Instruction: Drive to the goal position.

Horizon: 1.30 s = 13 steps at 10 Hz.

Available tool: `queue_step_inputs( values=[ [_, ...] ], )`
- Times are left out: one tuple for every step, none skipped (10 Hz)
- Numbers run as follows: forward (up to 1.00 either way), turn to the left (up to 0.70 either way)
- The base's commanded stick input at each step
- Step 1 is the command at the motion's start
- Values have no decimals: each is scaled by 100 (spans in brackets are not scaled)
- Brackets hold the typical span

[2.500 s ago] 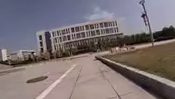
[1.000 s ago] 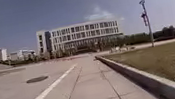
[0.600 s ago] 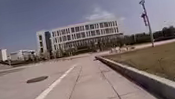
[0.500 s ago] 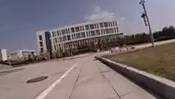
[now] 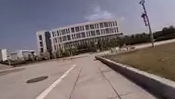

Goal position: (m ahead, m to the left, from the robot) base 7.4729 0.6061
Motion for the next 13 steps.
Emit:
queue_step_inputs(
  values=[
    [4, 0],
    [4, 0],
    [4, 0],
    [4, 0],
    [4, 0],
    [4, 0],
    [4, 0],
    [4, 0],
    [4, 0],
    [4, 0],
    [4, 0],
    [4, 0],
    [4, 0]
  ],
)
